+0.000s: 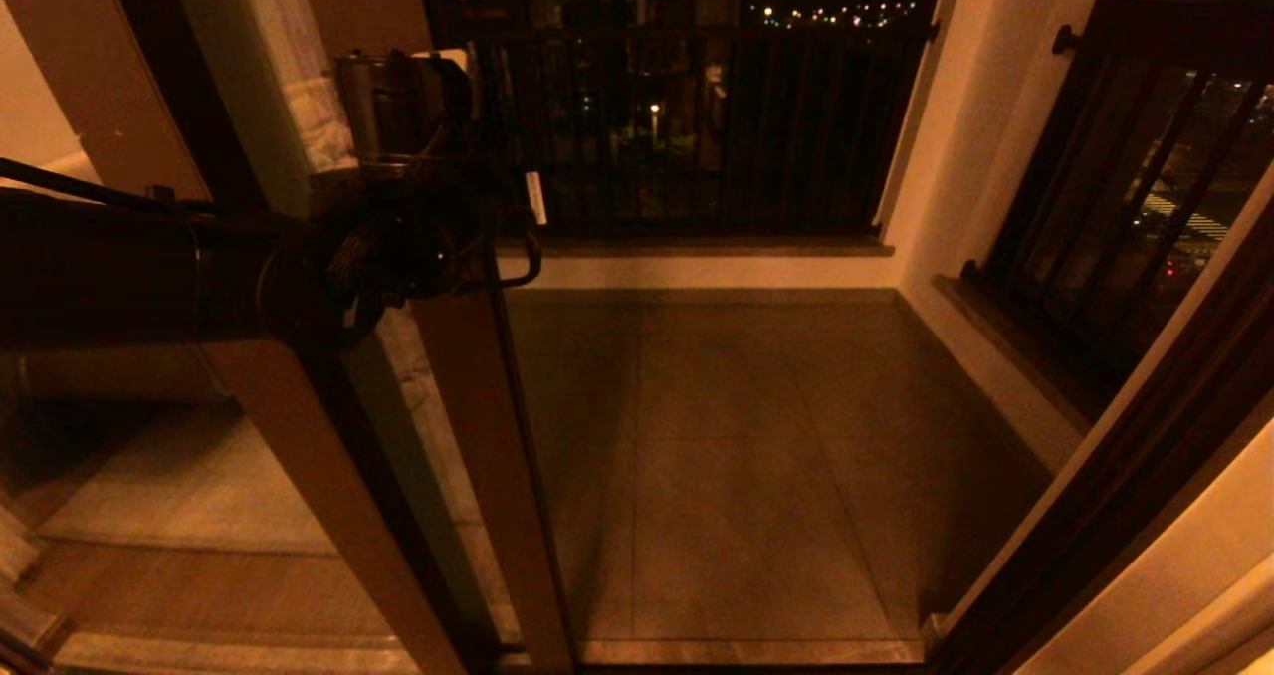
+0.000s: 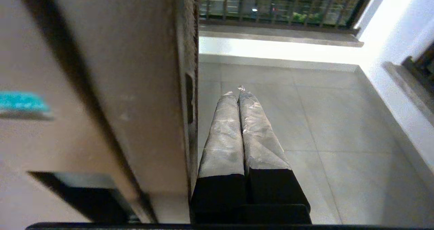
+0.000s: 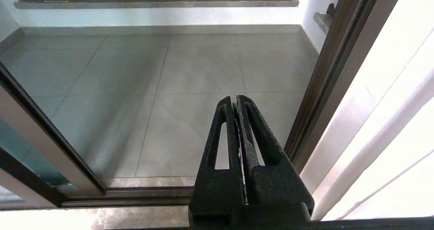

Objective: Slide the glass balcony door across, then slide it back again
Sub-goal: Open the slid door

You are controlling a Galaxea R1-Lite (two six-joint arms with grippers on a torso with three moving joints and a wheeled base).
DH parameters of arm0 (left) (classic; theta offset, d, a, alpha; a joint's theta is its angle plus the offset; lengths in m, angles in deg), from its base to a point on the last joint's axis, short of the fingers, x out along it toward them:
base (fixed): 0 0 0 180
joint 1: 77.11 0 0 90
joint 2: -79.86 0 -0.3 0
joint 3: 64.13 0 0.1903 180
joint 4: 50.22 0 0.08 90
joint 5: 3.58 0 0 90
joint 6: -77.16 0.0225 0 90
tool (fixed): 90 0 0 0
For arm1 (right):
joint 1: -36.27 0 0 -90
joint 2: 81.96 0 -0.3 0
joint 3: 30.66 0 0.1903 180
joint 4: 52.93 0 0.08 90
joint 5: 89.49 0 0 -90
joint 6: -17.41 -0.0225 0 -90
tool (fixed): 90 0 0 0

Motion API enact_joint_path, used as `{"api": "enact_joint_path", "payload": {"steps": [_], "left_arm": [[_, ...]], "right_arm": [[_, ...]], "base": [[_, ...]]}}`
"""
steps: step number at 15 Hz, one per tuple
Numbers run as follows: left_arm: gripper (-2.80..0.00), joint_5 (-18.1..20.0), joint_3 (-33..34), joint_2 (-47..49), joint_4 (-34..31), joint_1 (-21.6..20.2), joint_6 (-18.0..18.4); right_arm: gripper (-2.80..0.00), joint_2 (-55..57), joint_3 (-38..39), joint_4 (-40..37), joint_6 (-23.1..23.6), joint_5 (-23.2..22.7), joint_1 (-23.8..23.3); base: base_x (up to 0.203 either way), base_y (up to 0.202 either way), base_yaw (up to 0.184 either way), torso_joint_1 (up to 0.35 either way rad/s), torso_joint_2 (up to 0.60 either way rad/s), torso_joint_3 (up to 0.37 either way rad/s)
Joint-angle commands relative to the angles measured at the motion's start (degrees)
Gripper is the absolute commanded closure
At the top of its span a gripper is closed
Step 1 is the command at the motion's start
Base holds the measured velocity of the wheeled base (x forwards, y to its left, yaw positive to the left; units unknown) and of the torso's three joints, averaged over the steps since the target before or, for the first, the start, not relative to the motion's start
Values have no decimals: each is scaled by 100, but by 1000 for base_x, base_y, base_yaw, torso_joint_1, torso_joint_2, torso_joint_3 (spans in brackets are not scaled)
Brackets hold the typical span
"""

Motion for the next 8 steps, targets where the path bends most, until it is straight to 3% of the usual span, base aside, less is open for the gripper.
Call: {"api": "enact_joint_path", "payload": {"steps": [1,8], "left_arm": [[0,14,36,-11,14,-25,-5],[0,38,287,-132,29,-181,-12]], "right_arm": [[0,2,0,1,3,-2,1],[0,2,0,-4,3,-2,4]], "base": [[0,0,0,0,0,0],[0,0,0,0,0,0]]}}
